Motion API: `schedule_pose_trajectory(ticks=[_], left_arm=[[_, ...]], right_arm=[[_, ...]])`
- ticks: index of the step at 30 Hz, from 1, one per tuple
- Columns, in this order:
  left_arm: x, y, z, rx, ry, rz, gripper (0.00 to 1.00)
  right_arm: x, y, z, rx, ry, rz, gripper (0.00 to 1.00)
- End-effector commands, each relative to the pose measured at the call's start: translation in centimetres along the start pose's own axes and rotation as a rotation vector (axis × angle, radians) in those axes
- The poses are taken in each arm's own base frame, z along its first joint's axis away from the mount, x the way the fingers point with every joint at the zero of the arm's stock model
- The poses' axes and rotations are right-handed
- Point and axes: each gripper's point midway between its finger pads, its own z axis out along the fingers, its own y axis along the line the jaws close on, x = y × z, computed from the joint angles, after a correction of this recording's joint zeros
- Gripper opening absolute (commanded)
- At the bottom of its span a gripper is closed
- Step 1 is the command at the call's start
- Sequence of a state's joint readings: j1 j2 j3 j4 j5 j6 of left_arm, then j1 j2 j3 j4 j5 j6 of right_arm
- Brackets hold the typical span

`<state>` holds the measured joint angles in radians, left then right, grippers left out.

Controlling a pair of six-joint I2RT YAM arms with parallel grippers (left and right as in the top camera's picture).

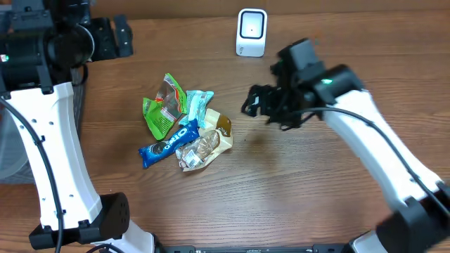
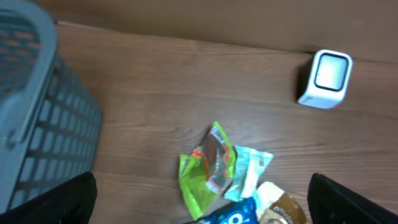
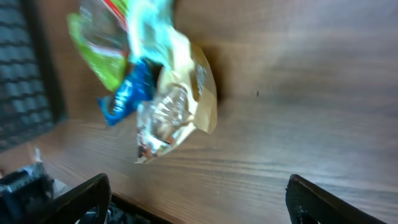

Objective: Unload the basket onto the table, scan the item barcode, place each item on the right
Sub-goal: 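Lower the right gripper onto the gold pouch and grasp it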

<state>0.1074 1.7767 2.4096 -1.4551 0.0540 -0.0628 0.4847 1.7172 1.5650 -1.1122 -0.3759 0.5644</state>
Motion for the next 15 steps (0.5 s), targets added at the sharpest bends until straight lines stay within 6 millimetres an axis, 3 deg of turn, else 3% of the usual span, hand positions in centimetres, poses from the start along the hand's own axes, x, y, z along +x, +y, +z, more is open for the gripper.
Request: schedule_pose_trajectory(ticks=[1, 9, 15], left_arm=[[0.3, 0.1, 0.7, -0.009, 0.025, -0.023, 1.00], [0.5, 0.1, 1.5, -0.010, 0.044, -0.024, 1.00], [0.5, 0.2, 1.5, -0.011, 0.045, -0.024, 1.00]], right_arm=[[1.5, 0.2, 4.1, 0.065, 0.087, 0.092, 0.90], [4.7, 1.9, 10.3, 0.115, 0.181, 0.118, 0.91], [5.0, 4.2, 13.3, 0.097, 0.123, 0.081, 0.90]])
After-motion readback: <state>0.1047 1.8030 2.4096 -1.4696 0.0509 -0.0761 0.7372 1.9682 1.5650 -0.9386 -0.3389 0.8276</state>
